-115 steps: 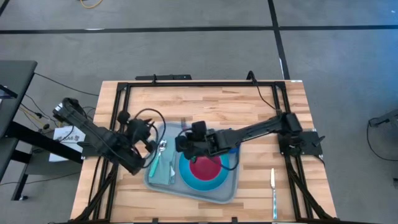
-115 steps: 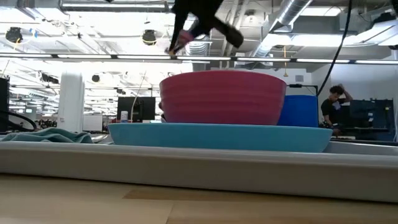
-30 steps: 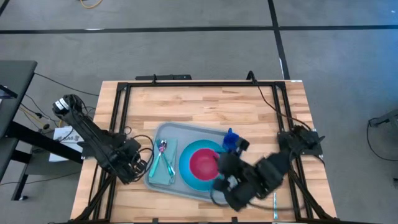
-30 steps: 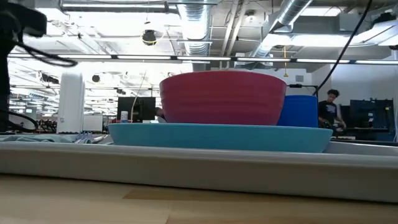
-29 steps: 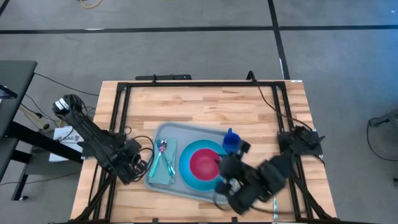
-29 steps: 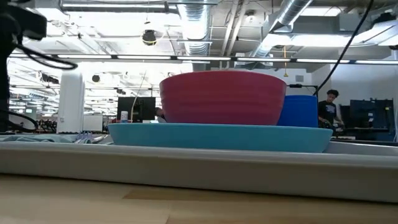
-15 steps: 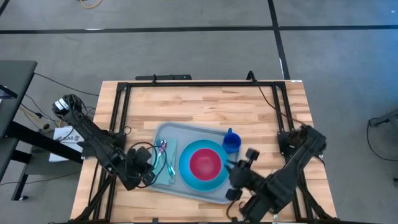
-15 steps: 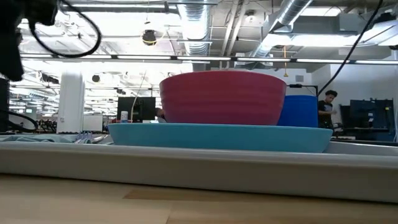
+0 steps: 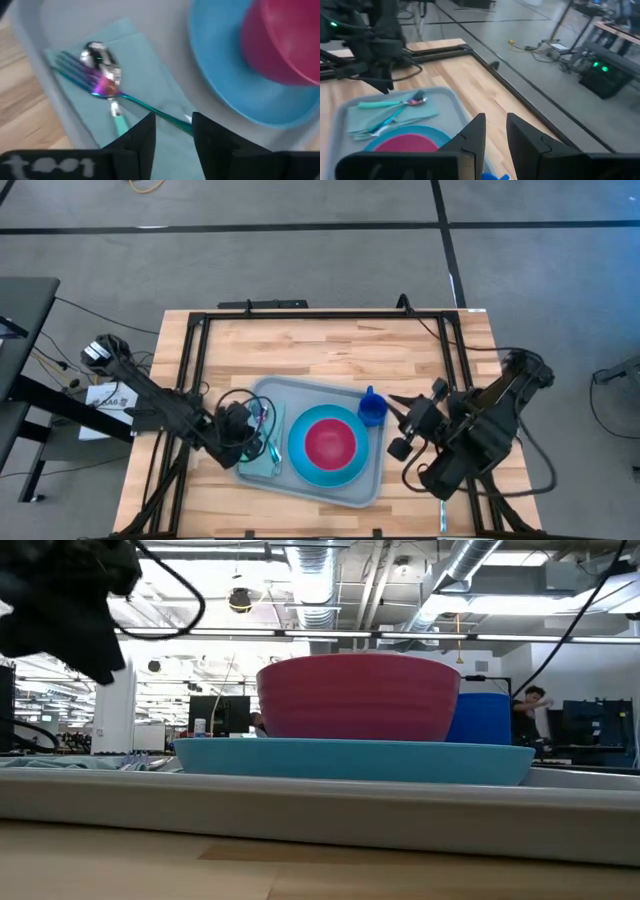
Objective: Set up tray
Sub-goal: Put the blue purple fork on top of the green table napkin to the right of the green spoon, then adjust the green spoon on the green napkin
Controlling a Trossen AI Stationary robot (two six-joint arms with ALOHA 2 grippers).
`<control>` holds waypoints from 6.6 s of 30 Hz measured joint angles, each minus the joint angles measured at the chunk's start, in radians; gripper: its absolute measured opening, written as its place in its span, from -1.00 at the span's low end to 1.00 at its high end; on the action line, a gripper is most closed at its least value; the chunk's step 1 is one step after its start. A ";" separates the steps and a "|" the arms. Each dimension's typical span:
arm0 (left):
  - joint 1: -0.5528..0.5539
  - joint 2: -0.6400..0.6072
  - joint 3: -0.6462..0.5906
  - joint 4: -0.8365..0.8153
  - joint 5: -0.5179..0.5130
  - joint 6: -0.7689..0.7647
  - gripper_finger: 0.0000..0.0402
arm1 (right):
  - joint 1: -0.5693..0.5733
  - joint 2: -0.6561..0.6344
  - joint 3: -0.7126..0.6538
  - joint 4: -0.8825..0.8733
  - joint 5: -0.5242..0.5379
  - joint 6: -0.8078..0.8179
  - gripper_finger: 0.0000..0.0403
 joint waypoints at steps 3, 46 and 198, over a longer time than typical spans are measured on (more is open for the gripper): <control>0.039 0.000 -0.013 -0.001 0.016 -0.026 -0.37 | 0.000 -0.017 -0.166 0.017 0.041 0.182 -0.65; 0.200 0.278 -0.002 0.116 0.217 -0.298 -0.49 | -0.119 -0.043 -0.864 0.727 0.102 0.536 -0.65; 0.149 0.371 0.173 -0.200 0.034 -0.016 -0.81 | -0.080 -0.042 -0.870 0.846 -0.010 0.419 -0.65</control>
